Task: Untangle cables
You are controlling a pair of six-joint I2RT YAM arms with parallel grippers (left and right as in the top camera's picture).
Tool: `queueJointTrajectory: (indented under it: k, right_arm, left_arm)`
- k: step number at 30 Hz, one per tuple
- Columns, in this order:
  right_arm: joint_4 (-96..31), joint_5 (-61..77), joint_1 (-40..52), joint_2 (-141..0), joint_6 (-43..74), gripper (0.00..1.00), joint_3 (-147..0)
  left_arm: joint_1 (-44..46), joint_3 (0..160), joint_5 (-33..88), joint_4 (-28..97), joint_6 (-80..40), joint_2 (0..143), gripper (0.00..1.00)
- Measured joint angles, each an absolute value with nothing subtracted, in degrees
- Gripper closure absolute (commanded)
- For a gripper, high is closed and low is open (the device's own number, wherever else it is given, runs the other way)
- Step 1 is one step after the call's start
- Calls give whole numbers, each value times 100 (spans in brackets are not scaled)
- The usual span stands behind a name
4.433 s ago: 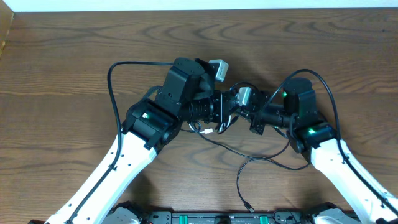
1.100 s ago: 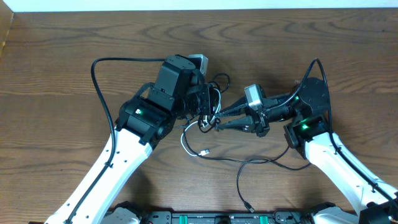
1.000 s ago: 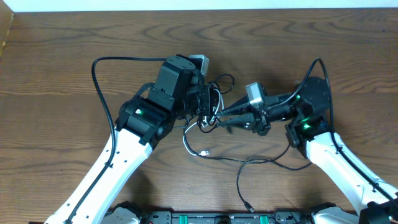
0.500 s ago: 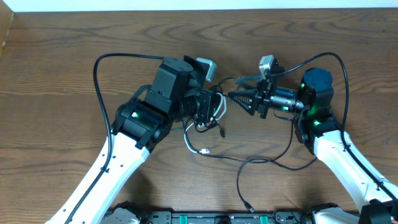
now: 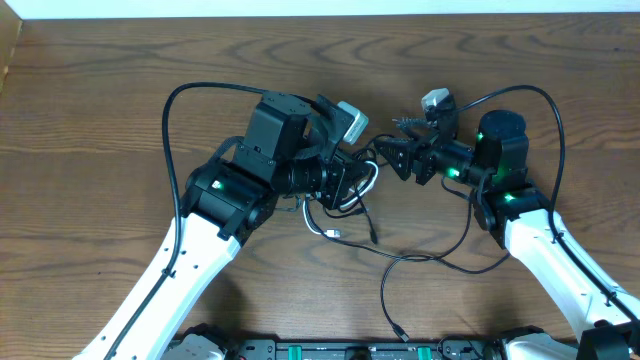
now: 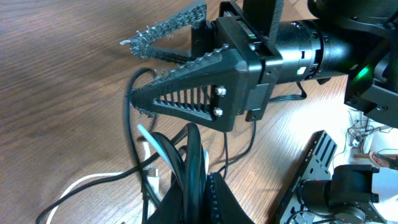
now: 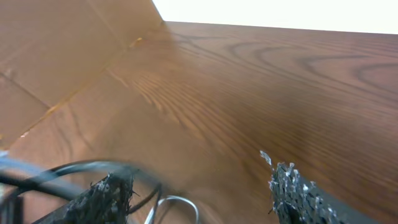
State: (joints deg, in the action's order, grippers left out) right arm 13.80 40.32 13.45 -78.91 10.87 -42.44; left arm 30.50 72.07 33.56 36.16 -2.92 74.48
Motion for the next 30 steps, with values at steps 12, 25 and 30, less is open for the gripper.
queueJointTrajectory:
  k: [12,25,30]
  right_arm:
    - [64,2681,1345,-7891,871,25,-4246]
    - [-1308,958,814,-7889,1177,17,-4252]
    - [-1505,718,565,-7889,1177,15,-4252]
  left_arm:
    - [3050,7210,3424,3616,-287,7448,92]
    - [3061,7207,3288,3621,-274,7448,92]
    - [3059,7207,3264,3614,-274,7448,93]
